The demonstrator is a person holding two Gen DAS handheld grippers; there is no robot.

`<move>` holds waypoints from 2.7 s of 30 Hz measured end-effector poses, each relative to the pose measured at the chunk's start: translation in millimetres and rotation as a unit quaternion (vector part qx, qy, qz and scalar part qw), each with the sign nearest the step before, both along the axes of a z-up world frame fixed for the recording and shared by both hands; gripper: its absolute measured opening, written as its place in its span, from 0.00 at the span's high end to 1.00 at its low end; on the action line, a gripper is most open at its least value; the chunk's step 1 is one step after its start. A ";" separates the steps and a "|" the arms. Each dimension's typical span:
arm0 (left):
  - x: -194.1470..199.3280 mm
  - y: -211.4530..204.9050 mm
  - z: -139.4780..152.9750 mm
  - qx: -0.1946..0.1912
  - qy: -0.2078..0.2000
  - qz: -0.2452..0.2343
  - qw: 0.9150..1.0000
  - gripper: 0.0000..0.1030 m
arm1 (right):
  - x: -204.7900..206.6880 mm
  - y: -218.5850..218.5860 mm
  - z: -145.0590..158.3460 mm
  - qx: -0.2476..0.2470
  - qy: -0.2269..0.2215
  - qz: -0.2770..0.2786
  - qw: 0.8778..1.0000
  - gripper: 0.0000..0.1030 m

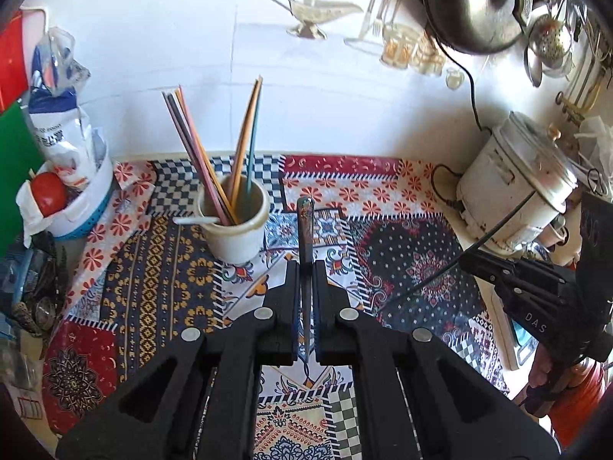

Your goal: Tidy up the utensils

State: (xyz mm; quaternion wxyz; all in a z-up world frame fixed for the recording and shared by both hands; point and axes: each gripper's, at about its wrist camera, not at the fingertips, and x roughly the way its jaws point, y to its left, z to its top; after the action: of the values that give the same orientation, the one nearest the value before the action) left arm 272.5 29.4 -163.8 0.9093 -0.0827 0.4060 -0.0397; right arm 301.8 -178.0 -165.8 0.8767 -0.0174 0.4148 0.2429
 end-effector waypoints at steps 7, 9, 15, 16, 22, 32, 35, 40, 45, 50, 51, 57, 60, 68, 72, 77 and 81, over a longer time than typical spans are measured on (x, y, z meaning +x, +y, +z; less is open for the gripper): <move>-2.9 14.3 29.4 -0.010 -0.041 0.023 0.999 0.96 | 5.0 5.2 13.2 0.000 -0.016 0.012 1.000 0.95; -1.5 18.5 37.7 -0.011 -0.051 0.029 0.998 0.96 | 8.4 7.6 18.0 0.004 -0.020 0.015 1.000 0.95; 5.8 33.4 61.4 -0.007 -0.084 0.054 0.995 0.96 | 20.0 22.4 36.4 0.016 -0.043 0.031 0.998 0.95; 6.9 36.3 65.2 -0.008 -0.088 0.059 0.994 0.96 | 22.1 25.9 39.6 0.019 -0.048 0.035 0.998 0.95; 15.9 59.0 89.8 -0.003 -0.119 0.090 0.989 0.96 | 38.0 52.4 61.8 0.038 -0.079 0.063 0.994 0.95; 43.2 97.9 93.9 -0.012 -0.132 0.131 0.983 0.96 | 65.5 109.7 72.6 0.051 -0.103 0.113 0.987 0.95; 55.0 102.1 79.0 -0.021 -0.118 0.132 0.984 0.96 | 75.8 128.2 61.4 0.044 -0.092 0.128 0.987 0.95; 73.6 107.8 48.3 -0.024 -0.086 0.134 0.987 0.96 | 90.2 153.2 33.3 0.020 -0.062 0.152 0.986 0.95; 89.6 113.0 17.3 -0.032 -0.041 0.124 0.991 0.96 | 98.7 169.7 6.3 -0.013 -0.040 0.172 0.984 0.95; 101.7 112.9 -3.9 -0.031 -0.002 0.110 0.993 0.96 | 102.8 179.1 -12.5 -0.029 -0.015 0.186 0.982 0.95; 103.4 112.3 -6.5 -0.029 0.004 0.108 0.994 0.96 | 103.6 181.7 -15.7 -0.033 -0.011 0.189 0.981 0.95; 100.4 107.1 -9.5 -0.012 0.019 0.098 0.995 0.96 | 103.5 186.2 -21.5 -0.046 0.011 0.203 0.978 0.95; 91.8 103.3 3.4 -0.003 0.009 0.094 0.996 0.95 | 97.3 182.6 -11.3 -0.047 0.011 0.205 0.978 0.95; 33.2 83.9 71.0 0.014 -0.081 0.092 0.992 0.82 | 60.3 148.4 52.6 -0.008 -0.039 0.179 0.983 0.92; -12.9 68.0 112.2 0.044 -0.149 0.097 0.983 0.72 | 22.1 118.8 105.4 0.034 -0.108 0.150 0.982 0.91; -79.9 47.8 156.0 0.070 -0.238 0.101 0.963 0.56 | -33.5 83.4 162.5 0.084 -0.201 0.108 0.970 0.89; -130.7 31.8 174.8 0.088 -0.291 0.106 0.947 0.37 | -86.1 60.9 197.9 0.112 -0.272 0.067 0.953 0.75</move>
State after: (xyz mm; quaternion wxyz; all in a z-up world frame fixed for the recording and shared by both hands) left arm 141.8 61.2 11.0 0.9905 -0.0291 0.1148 0.0702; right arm 215.7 -117.1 32.1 0.9344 -0.0120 0.1289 0.3320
